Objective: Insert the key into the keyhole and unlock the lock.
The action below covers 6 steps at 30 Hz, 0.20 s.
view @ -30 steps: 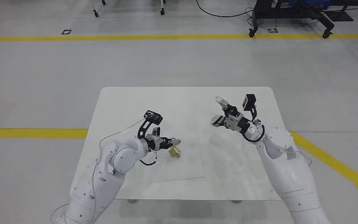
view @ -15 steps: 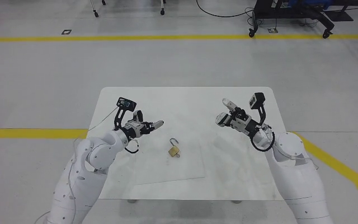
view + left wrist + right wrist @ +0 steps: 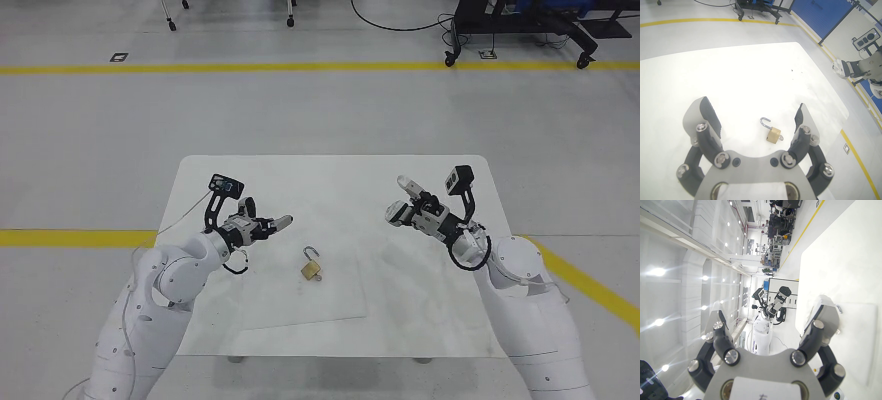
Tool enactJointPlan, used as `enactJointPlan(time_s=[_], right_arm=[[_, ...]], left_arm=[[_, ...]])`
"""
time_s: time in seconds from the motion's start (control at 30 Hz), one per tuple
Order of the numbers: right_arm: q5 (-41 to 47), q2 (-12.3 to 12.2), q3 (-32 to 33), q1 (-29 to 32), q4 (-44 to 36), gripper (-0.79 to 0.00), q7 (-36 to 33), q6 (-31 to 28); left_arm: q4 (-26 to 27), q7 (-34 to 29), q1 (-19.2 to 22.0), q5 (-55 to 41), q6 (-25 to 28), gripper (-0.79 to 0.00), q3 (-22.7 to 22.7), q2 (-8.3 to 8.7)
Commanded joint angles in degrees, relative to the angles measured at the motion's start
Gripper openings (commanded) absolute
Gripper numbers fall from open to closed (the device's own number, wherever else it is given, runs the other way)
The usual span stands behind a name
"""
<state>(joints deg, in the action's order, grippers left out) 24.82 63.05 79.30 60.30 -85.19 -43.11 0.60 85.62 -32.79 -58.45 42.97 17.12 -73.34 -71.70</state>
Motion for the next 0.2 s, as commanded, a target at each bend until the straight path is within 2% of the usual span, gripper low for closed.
enactJointPlan(time_s=[0.0, 0.17], right_arm=[[0.0, 0.0, 0.0, 0.0, 0.0, 0.0, 0.0, 0.0], [0.0, 0.0, 0.0, 0.0, 0.0, 0.0, 0.0, 0.0]], left_arm=[[0.0, 0.0, 0.0, 0.0, 0.0, -0.001, 0.0, 0.0], [0.0, 0.0, 0.0, 0.0, 0.0, 0.0, 0.0, 0.0]])
